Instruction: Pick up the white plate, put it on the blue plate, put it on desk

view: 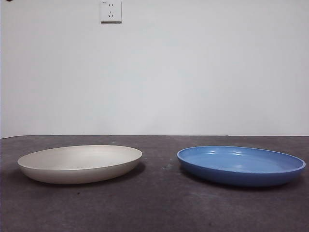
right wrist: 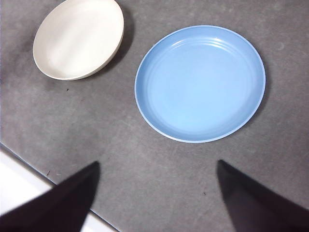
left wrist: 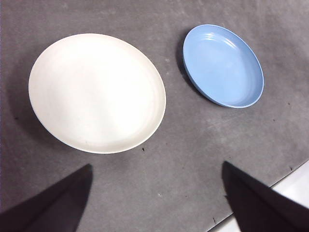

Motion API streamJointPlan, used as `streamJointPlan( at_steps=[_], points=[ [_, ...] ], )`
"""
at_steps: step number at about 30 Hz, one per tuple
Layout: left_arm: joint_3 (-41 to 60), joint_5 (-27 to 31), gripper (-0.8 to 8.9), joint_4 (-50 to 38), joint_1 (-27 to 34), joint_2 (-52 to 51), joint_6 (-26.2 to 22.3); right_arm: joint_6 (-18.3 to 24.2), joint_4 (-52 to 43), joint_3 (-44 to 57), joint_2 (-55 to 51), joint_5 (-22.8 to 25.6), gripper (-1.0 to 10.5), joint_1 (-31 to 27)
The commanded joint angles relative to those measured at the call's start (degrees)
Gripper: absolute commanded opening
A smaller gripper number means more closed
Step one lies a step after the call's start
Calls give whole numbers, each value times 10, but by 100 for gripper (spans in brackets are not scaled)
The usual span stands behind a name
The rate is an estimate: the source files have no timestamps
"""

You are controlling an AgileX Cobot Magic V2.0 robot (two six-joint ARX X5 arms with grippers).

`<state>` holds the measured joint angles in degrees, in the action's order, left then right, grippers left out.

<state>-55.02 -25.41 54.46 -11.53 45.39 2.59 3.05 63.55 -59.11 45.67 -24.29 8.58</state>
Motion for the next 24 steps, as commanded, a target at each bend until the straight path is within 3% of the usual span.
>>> streamJointPlan(
  at_steps=[1,11,24],
  points=[
    [-13,1,469,-5,-2,8,14,-1,-5,-10,3,-1,441,2],
    [-16,72,465,-43,-2,70,28,0,-5,-10,3,-1,441,2],
    [-84,144,459,-127,-2,289,31,0,-5,-10,3,-1,440,3]
  ],
)
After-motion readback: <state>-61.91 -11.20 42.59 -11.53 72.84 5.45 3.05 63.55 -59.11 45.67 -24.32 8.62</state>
